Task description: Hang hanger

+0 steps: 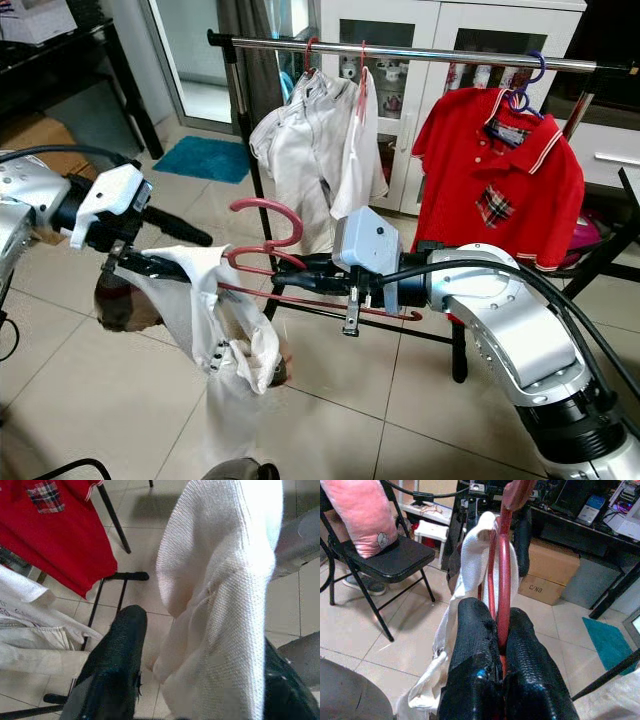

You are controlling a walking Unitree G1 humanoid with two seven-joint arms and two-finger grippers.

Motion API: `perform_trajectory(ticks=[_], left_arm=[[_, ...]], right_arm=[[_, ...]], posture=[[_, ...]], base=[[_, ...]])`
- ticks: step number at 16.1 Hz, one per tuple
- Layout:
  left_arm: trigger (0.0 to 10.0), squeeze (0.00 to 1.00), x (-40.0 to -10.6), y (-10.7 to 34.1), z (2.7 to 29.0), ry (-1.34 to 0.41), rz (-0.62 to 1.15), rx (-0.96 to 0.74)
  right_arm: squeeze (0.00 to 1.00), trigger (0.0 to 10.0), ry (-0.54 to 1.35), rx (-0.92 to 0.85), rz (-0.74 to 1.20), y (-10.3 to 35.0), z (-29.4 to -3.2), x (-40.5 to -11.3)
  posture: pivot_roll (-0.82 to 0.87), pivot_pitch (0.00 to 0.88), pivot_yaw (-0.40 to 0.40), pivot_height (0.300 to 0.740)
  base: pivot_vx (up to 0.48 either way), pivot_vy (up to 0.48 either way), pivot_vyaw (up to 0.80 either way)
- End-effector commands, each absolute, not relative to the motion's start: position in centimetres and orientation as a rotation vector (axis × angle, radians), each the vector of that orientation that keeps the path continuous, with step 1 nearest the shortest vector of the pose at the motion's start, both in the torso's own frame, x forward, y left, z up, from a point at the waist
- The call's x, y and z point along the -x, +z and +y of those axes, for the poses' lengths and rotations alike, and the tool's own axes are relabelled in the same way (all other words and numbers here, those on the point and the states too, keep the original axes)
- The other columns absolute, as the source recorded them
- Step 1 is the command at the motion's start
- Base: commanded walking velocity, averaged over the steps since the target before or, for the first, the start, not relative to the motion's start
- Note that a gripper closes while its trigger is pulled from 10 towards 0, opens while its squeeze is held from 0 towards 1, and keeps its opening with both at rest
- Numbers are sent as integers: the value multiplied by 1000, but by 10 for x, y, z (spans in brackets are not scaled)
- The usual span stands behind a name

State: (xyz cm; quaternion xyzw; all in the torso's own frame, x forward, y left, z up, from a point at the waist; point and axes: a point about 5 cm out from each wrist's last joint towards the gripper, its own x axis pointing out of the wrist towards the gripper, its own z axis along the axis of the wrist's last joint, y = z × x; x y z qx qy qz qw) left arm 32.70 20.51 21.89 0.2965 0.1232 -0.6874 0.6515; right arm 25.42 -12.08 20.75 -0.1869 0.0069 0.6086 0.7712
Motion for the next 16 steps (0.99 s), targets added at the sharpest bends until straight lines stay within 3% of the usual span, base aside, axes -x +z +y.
perform_trajectory(ticks=[1, 16], left_arm=[[0, 0, -329, 226, 204, -1563, 279, -726], [0, 0, -321, 233, 191, -1652, 238, -661]], right_arm=[[0, 10000, 1340, 398, -27, 216, -118, -253], [0, 10000, 1341, 373, -21, 217, -119, -255]], posture=[[-28, 0, 101, 740], [-35, 0, 104, 740]], base=[[0, 0, 0], [0, 0, 0]])
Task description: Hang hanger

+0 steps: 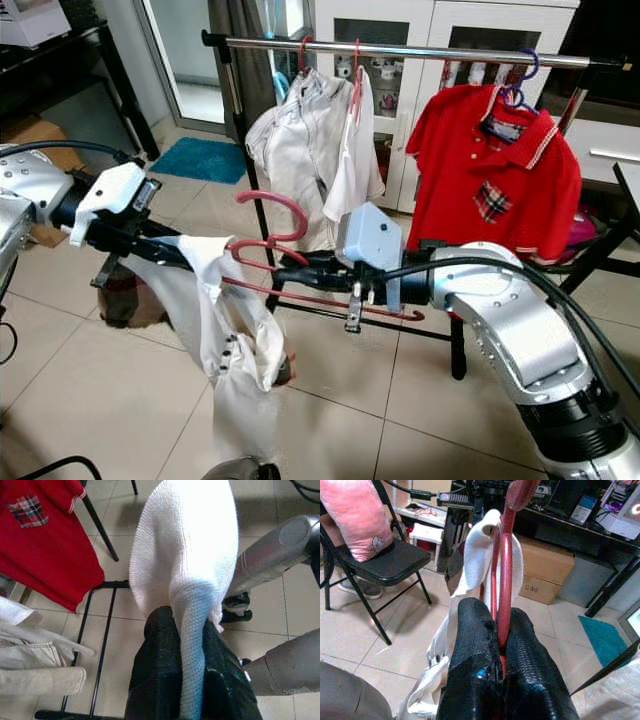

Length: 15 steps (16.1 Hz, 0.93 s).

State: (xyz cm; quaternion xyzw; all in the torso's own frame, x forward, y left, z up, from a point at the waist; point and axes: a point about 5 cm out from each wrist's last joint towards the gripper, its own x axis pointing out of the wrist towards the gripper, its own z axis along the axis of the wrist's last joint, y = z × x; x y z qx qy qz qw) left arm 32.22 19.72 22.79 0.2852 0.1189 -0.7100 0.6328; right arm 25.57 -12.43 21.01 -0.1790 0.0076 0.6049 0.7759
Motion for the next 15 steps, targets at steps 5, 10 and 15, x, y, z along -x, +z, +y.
perform_trajectory(ticks=[5, 10, 15], left_arm=[[0, 0, -320, 228, 199, -1619, 260, -583], [0, 0, -322, 207, 206, -1524, 295, -582], [0, 0, -334, 192, 209, -1325, 290, -639]], right_arm=[[1000, 10000, 1259, 307, -5, 217, -131, -261], [1000, 10000, 1135, 287, -33, 226, -157, -264], [1000, 10000, 1006, 249, -40, 229, -189, -267]], posture=[[-34, 0, 106, 740], [-43, 0, 116, 740], [-41, 0, 117, 740]], base=[[0, 0, 0], [0, 0, 0], [0, 0, 0]])
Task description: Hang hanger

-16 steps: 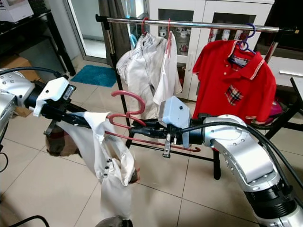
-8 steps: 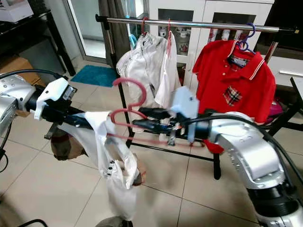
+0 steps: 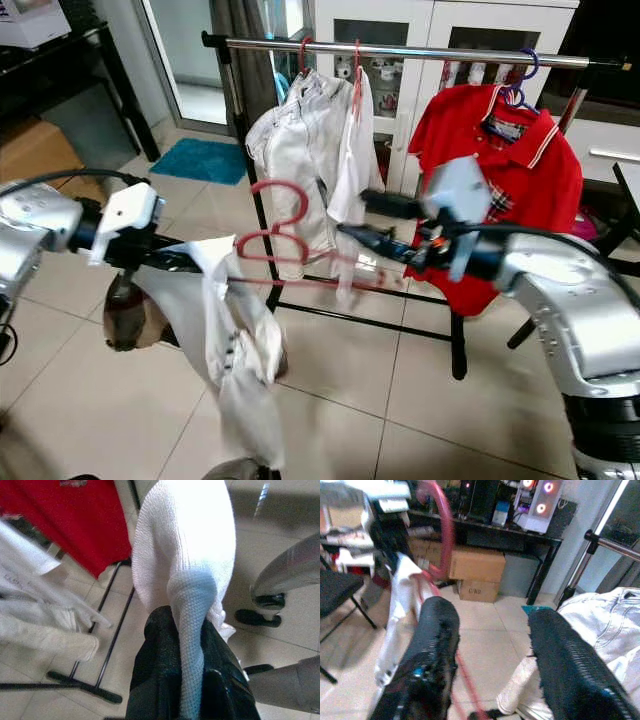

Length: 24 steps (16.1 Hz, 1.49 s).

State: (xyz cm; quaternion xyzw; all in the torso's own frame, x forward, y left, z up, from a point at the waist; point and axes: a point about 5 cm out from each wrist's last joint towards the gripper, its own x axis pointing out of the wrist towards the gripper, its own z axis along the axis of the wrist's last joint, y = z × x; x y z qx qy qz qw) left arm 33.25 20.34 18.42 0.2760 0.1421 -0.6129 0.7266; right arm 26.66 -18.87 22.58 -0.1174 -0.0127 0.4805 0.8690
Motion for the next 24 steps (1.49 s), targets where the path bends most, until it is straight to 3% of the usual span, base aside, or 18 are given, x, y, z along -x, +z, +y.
perform_trajectory(ticks=[1, 3, 6, 11, 12, 13, 14, 24], left_arm=[[0, 0, -343, 193, 208, -1216, 260, -600], [0, 0, -347, 198, 203, -1173, 220, -555], [0, 0, -347, 211, 195, -1186, 161, -525], [0, 0, -344, 235, 182, -1247, 88, -471], [0, 0, -342, 237, 180, -1263, 85, -469], [0, 0, -342, 238, 180, -1266, 85, -470], [0, 0, -342, 240, 180, -1273, 87, -472], [0, 0, -330, 257, 175, -1369, 79, -399]], right_arm=[[1000, 10000, 1070, 198, -11, 224, -185, -256], [1000, 10000, 1190, 112, 45, 208, -169, -240], [1000, 10000, 1216, 62, 168, 168, -144, -233], [1000, 10000, 852, -3, 388, 113, -126, -267], [776, 10000, 801, -27, 428, 104, -125, -272], [776, 10000, 784, -36, 444, 102, -125, -274], [0, 10000, 769, -80, 479, 94, -122, -278], [0, 10000, 777, -185, 555, 69, -96, -289]], posture=[[-39, 0, 113, 740], [-38, 0, 113, 740], [-36, 0, 116, 740], [-27, 0, 121, 740], [-27, 0, 121, 740], [-28, 0, 124, 740], [-29, 0, 129, 740], [-12, 0, 132, 740]], base=[[0, 0, 0], [0, 0, 0], [0, 0, 0], [0, 0, 0], [0, 0, 0], [0, 0, 0], [0, 0, 0], [0, 0, 0]])
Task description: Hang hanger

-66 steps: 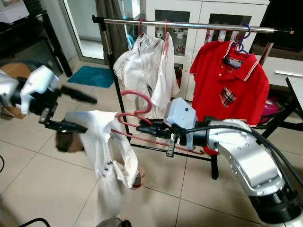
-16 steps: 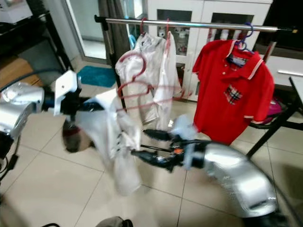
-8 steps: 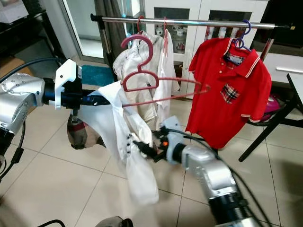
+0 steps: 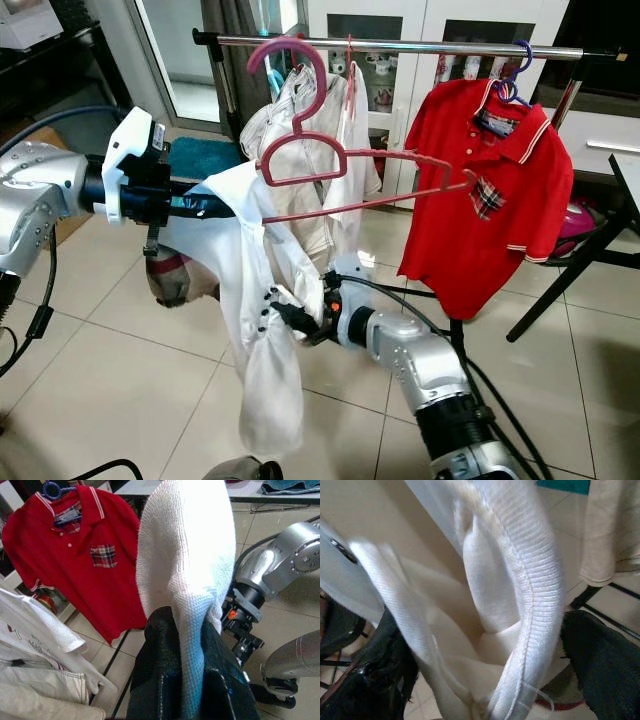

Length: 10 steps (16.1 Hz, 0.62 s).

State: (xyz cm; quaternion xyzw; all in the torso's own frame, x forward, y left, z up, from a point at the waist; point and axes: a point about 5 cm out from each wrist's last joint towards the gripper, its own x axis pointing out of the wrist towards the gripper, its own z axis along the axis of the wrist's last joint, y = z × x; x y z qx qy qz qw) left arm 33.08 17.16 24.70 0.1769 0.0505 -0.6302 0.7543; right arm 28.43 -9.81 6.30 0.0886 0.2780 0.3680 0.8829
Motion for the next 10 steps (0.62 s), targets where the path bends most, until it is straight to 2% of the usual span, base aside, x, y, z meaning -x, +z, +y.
perform_trajectory(ticks=[1, 3, 10], left_arm=[[0, 0, -330, 258, 177, -1364, 83, -400], [0, 0, -329, 259, 180, -1359, 90, -400], [0, 0, -330, 260, 184, -1342, 98, -404]], right_arm=[[0, 9333, 791, -200, 558, 69, -95, -288], [0, 0, 806, -214, 560, 66, -94, -287], [0, 0, 821, -215, 564, 63, -100, -284]], posture=[[-11, 0, 133, 740], [-9, 0, 132, 740], [-11, 0, 135, 740]], base=[[0, 0, 0], [0, 0, 0], [0, 0, 0]])
